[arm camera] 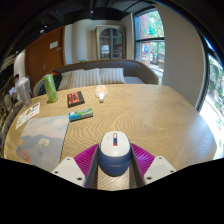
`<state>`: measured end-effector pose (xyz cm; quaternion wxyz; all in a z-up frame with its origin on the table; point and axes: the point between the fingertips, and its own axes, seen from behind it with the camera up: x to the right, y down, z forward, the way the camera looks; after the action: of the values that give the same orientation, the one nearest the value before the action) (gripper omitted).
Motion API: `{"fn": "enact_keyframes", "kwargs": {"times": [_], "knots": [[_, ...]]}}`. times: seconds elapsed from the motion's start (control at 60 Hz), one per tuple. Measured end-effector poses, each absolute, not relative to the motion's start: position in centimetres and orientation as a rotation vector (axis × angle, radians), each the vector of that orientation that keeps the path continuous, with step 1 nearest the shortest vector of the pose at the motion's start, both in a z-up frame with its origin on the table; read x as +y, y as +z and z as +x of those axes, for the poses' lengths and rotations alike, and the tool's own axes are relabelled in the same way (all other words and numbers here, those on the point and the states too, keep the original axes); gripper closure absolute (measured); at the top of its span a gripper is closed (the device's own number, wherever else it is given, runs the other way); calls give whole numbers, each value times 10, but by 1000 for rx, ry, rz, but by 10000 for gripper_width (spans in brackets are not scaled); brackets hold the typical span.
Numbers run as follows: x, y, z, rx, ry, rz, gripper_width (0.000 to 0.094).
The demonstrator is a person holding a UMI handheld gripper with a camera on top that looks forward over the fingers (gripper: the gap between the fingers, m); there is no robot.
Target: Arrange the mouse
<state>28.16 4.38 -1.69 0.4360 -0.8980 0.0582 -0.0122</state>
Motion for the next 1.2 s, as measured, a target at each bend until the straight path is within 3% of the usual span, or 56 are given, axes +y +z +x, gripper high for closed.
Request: {"fn": "enact_keyframes", "kwargs": {"times": [0.25, 0.45, 0.55, 0.683, 0.833, 1.033, 1.117, 1.2], "knots": [[44, -8, 284, 247, -9, -2336, 520], [93, 123, 187, 41, 11, -2126, 550], [107, 141, 103, -30, 60, -2078, 553], [107, 72, 23, -89, 95, -2158, 552], [101, 5, 12, -91, 67, -2241, 548], [97, -14, 21, -53, 77, -2303, 355], [82, 2, 29, -75, 62, -2357, 69], [62, 34, 35, -92, 99, -2326, 91]]}}
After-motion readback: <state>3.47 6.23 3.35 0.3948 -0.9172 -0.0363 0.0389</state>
